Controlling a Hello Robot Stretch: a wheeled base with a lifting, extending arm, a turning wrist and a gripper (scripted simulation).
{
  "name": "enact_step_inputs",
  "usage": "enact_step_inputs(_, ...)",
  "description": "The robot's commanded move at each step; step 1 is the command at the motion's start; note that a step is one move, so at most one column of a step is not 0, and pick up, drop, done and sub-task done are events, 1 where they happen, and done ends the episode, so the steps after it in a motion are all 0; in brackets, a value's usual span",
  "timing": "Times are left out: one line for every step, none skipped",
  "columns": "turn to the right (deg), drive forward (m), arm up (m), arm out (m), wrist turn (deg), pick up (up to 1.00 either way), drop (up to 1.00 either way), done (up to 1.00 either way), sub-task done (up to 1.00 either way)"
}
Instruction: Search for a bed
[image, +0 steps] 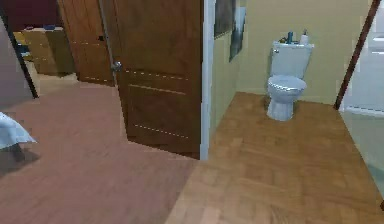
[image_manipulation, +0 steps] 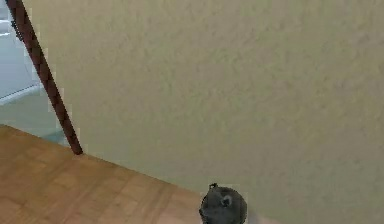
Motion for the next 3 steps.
enact_step_inputs(-21.0, 0.0, 0.0, 0.0, 0.0, 0.0, 0.0, 0.0, 0.0)
enact_step_inputs(0.0, 0.35, 0.0, 0.0, 0.0, 0.0, 0.0, 0.0, 0.0)
enact_step_inputs(-42.0, 0.0, 0.0, 0.0, 0.0, 0.0, 0.0, 0.0, 0.0)
